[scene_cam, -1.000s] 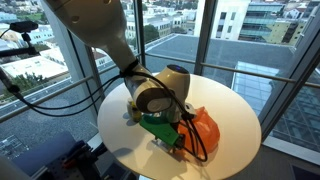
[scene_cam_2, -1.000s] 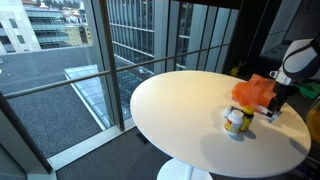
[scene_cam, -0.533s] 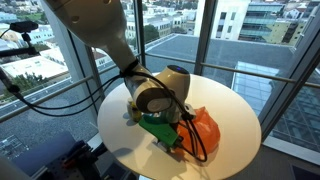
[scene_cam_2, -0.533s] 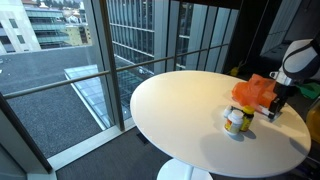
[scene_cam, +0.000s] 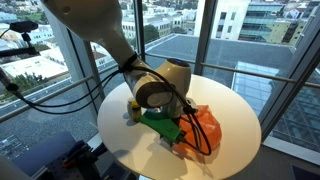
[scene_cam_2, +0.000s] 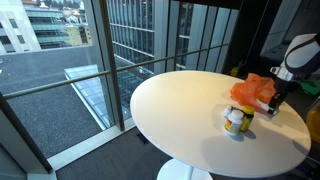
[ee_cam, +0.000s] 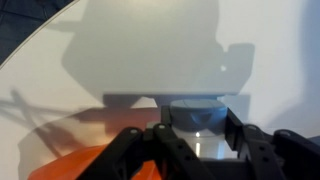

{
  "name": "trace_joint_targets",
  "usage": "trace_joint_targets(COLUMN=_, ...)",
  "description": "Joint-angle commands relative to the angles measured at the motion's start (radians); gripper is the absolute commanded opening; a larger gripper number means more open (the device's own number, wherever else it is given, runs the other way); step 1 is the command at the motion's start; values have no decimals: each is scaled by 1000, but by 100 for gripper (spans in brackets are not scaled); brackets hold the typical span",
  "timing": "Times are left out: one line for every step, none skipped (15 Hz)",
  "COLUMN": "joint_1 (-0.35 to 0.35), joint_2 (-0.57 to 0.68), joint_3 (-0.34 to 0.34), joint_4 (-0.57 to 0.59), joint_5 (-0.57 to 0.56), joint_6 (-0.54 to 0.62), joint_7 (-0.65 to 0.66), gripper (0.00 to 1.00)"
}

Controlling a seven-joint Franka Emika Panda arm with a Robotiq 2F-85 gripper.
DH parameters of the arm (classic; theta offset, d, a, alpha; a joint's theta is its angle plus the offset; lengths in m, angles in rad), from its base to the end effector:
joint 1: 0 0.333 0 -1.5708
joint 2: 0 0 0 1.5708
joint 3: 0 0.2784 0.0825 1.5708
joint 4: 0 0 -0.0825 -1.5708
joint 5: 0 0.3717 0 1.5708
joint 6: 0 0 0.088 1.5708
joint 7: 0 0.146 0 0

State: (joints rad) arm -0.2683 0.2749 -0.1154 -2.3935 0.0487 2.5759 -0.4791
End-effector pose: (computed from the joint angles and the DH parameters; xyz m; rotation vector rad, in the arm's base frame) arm 0.4365 -0.1806 0.1327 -3.1065 -0.0870 0.1319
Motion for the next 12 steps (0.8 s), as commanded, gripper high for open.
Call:
trace_joint_targets(joint_1=-18, joint_2=-80, joint_3=9, joint_4=-27, joint_5=12, joint_6=-24, joint_7=-38, gripper=27)
trace_joint_targets(joint_1=-16, joint_2=-89, joint_3=5, joint_4=-27, joint_5=7, joint_6=-34, joint_7=-38, gripper=27)
trace_joint_targets(joint_1=-16, joint_2=-99, joint_3=3, joint_4=-28, joint_5=10, joint_6=-39, joint_7=-41, gripper=27)
trace_joint_targets(joint_1=-15, joint_2=-108, joint_3=-2, joint_4=-29, joint_5=6, joint_6=-50, joint_7=-41, gripper=27)
trace_joint_targets(joint_1=-15, joint_2=-117, joint_3=-4, joint_4=-30, joint_5=8, joint_6=-51, joint_7=-42, gripper=27)
trace_joint_targets(joint_1=-15, joint_2=-127, joint_3=-6, joint_4=-31, joint_5=10, joint_6=-56, joint_7=-47, gripper=27)
trace_joint_targets(joint_1=-17, joint_2=-137, joint_3=-8, joint_4=-34, joint_5=13, joint_6=-57, joint_7=-56, gripper=27)
trace_joint_targets(joint_1=-18, joint_2=-146, joint_3=-9, joint_4=-37, joint_5=15, joint_6=-59, joint_7=-69, gripper=27)
trace_joint_targets(joint_1=-17, joint_2=-155, joint_3=-12, joint_4=-41, joint_5=14, joint_6=-62, joint_7=-76, gripper=27)
trace_joint_targets(joint_1=-16, joint_2=-164, joint_3=-15, joint_4=-47, joint_5=12, joint_6=-63, joint_7=-85, gripper=27)
trace_joint_targets(joint_1=-15, joint_2=-174, joint_3=-18, joint_4=-52, joint_5=10, joint_6=-68, joint_7=-91, gripper=27)
trace_joint_targets(joint_1=-14, joint_2=-186, joint_3=-20, joint_4=-59, joint_5=10, joint_6=-76, joint_7=-102, gripper=27)
